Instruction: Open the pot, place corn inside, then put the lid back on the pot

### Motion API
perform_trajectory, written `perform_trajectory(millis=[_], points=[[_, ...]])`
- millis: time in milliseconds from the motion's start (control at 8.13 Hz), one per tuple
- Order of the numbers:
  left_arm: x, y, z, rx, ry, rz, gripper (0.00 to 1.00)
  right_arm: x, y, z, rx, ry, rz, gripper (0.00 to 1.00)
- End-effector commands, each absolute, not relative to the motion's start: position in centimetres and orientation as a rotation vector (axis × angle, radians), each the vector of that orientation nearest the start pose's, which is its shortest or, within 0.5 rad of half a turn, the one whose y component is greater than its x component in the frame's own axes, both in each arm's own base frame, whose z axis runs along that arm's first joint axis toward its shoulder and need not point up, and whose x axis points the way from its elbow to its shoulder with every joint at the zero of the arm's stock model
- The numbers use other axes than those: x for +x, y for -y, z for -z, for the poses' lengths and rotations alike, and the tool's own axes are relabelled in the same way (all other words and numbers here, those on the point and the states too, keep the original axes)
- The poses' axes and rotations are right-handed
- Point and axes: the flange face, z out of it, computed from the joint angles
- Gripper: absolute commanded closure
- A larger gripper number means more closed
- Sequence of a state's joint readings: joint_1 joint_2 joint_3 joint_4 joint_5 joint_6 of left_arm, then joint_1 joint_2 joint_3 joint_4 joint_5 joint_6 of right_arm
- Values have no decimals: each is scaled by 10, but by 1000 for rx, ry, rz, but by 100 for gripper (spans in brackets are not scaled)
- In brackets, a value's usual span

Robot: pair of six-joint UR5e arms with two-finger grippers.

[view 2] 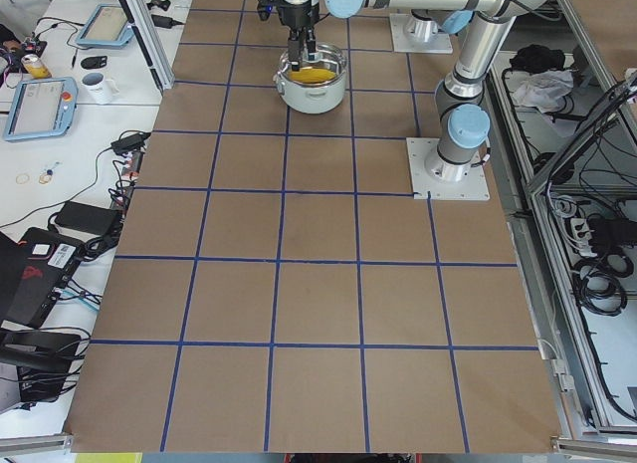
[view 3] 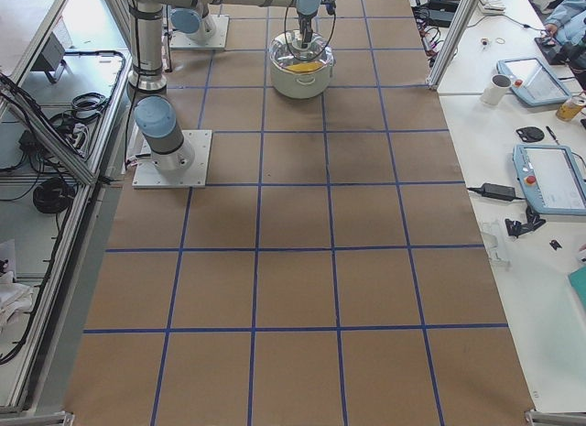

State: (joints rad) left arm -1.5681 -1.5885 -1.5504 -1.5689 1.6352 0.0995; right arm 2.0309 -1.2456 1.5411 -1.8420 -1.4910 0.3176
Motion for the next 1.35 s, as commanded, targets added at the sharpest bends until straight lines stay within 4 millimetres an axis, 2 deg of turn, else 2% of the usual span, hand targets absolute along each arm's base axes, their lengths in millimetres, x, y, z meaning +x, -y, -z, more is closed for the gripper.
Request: perform_trajectory(millis=[0, 369, 492, 615, 738, 861, 984, 1230], points=[[-125, 500, -489, 148, -3072, 0, 0, 396, 481, -347, -222, -3069, -88, 100], [-126, 501, -488, 146, -3072, -3, 0, 396, 482, -347, -234, -3069, -77, 98], [-126, 501, -488, 146, -3074, -3, 0, 396, 481, -345, -232, -3071, -89, 96], [-125, 501, -488, 144, -3074, -3, 0, 394, 479, -340, -234, -3077, -97, 88], [-125, 501, -488, 144, -3074, 0, 0, 395, 479, -340, -232, -3072, -88, 71], [-126, 501, -488, 144, -3075, 0, 0, 395, 480, -341, -230, -3072, -86, 51], [-126, 502, -488, 144, -3075, -2, 0, 395, 480, -341, -232, -3075, -79, 20], [-126, 501, -488, 146, -3075, -2, 0, 396, 483, -345, -238, -3064, -25, 0]])
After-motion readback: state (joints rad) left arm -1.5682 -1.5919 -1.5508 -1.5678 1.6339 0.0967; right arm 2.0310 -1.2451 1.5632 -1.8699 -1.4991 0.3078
